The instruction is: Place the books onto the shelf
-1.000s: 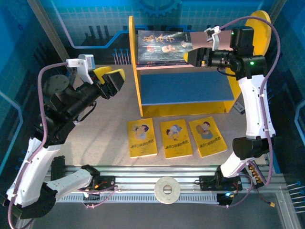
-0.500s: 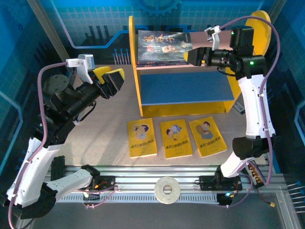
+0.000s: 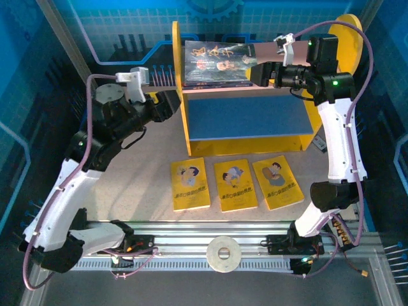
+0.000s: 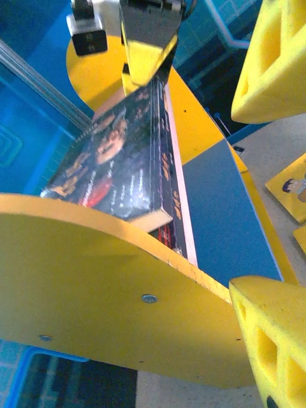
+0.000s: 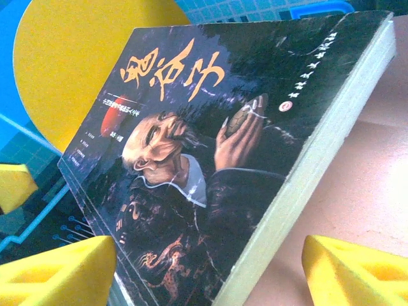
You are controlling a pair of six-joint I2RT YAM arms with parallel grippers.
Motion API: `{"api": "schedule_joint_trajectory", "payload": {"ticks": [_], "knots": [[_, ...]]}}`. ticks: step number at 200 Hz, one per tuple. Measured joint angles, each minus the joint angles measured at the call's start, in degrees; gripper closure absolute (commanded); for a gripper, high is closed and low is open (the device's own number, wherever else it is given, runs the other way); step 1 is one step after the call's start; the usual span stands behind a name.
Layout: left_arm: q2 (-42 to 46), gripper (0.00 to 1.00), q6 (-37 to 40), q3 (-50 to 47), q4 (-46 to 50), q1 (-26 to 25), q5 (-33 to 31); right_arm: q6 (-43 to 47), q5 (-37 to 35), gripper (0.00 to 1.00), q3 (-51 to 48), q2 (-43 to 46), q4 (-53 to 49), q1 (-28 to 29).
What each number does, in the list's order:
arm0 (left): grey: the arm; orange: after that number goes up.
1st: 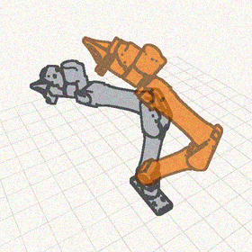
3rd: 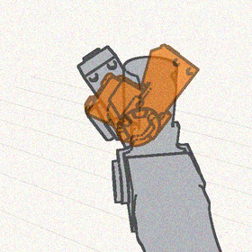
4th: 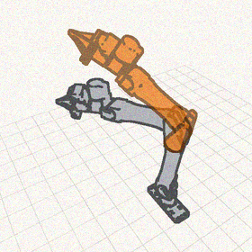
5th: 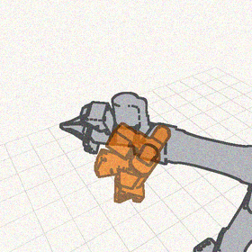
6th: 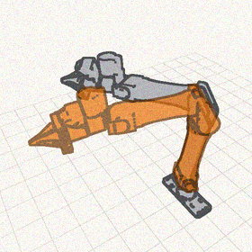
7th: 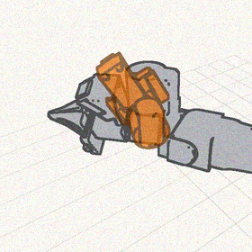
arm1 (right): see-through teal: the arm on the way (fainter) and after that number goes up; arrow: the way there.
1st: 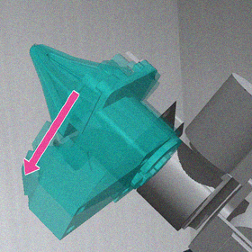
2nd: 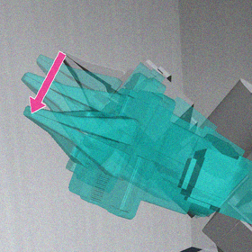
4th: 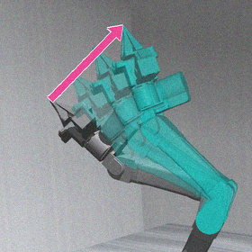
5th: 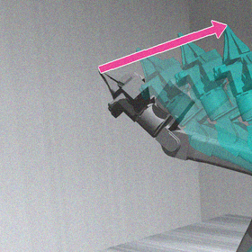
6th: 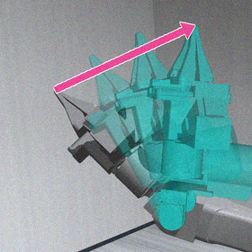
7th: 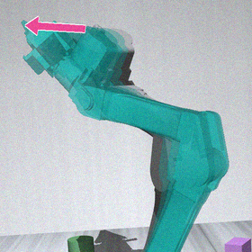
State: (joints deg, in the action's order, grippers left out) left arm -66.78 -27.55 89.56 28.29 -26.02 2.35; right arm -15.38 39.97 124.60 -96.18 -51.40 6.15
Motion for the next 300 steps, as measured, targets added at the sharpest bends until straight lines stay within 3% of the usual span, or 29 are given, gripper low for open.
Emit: {"api": "schedule_joint_trajectory", "payload": {"ticks": [71,161,300], "knots": [[-3.7,0.35,-4.0,3.0,0.3,-0.6,1.1,-0.2,-0.1,0.22,0.0,0.0,0.6,-2.2],[-10.4,0.35,-4.0,9.9,0.9,-5.7,1.5,-2.2,3.7,0.23,-0.9,1.0,4.5,-2.1],[-15.0,0.34,-3.6,14.5,2.5,-6.5,1.5,-2.5,5.5,0.24,-0.8,0.4,5.9,-0.9]]}}
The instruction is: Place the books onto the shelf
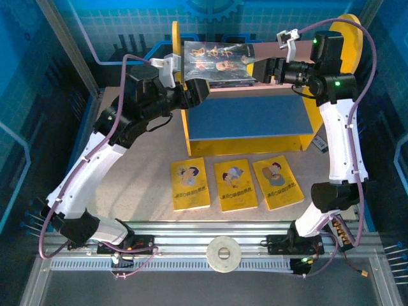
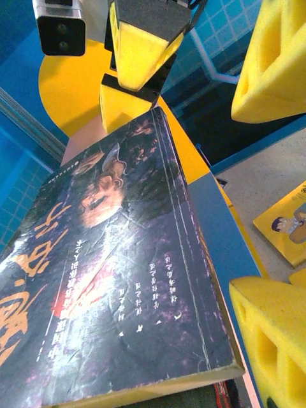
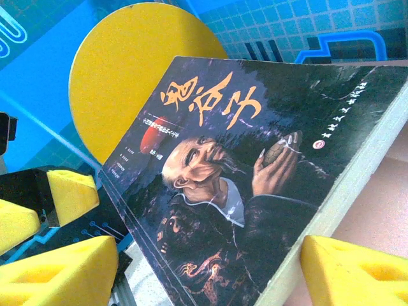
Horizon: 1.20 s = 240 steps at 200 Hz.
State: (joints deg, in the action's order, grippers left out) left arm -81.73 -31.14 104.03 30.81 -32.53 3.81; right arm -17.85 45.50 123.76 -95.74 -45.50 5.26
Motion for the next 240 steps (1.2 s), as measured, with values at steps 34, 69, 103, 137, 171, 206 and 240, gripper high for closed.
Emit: {"api": "schedule_joint_trajectory", "payload": {"ticks": [34,69,103,137,171,206,240], "knots": [[-1.0,0.34,0.2,0.5,0.5,0.0,-0.1,-0.1,0.0,0.24,0.1,-0.6,0.1,0.0],[-1.2,0.34,0.2,1.0,0.7,0.0,-0.2,-0.1,0.1,0.24,0.6,-1.1,0.1,0.0],[-1.4,0.34,0.5,1.8,0.9,0.0,-0.2,-0.1,0.1,0.24,0.7,-1.2,0.1,0.1],[-1.6,0.34,1.2,2.4,1.3,0.0,-0.2,-0.1,0.4,0.24,1.1,-1.5,0.1,0.1],[-1.9,0.34,1.3,2.8,1.6,0.0,-0.6,-0.1,0.6,0.24,1.6,-1.9,0.2,0.1],[-2.2,0.34,1.3,3.1,1.9,0.0,-0.6,-0.1,1.0,0.24,1.6,-2.2,0.2,0.1],[-2.7,0.34,1.5,3.2,1.9,0.0,-0.6,-0.1,1.3,0.24,2.0,-2.5,0.6,0.4]]}}
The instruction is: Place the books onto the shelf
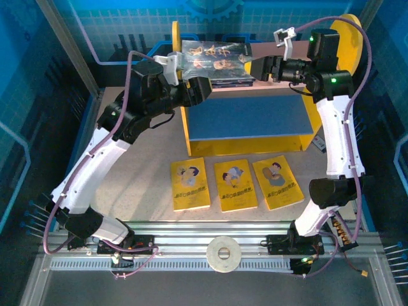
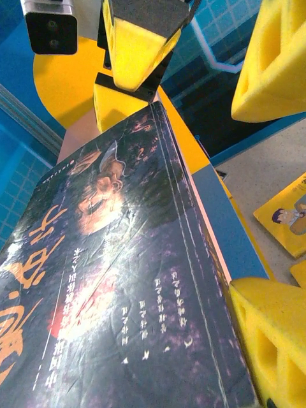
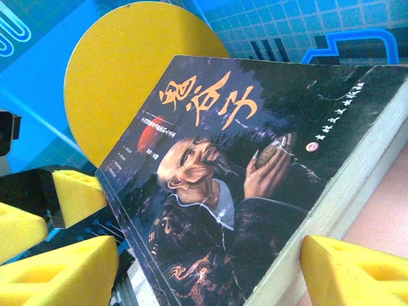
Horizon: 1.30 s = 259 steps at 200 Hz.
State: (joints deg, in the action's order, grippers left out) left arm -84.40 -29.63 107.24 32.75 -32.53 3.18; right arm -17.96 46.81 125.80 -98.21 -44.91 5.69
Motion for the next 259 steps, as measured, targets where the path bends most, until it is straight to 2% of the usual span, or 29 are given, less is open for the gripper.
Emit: {"api": "schedule_joint_trajectory", "payload": {"ticks": [259], "knots": [[-1.2,0.33,1.7,1.4,0.1,0.0,-1.1,-0.5,0.4,0.23,2.6,-2.3,0.4,0.3]]}}
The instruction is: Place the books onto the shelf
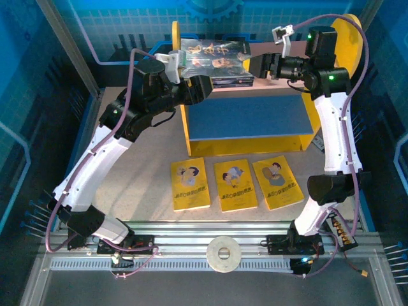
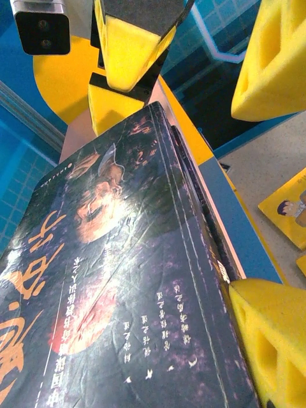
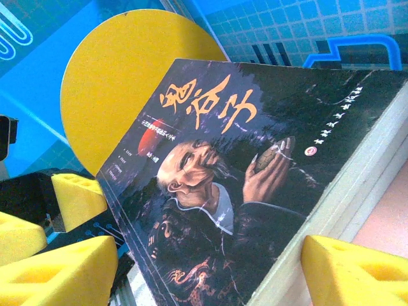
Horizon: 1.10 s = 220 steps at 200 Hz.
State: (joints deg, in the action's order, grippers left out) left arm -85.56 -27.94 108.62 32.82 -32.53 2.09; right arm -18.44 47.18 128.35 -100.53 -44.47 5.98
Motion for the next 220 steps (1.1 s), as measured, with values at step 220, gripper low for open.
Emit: {"api": "schedule_joint_trajectory", "payload": {"ticks": [220], "knots": [[4.5,0.28,3.1,1.8,2.1,2.7,-3.0,-0.7,0.0,0.22,3.3,-2.4,0.0,-1.4]]}}
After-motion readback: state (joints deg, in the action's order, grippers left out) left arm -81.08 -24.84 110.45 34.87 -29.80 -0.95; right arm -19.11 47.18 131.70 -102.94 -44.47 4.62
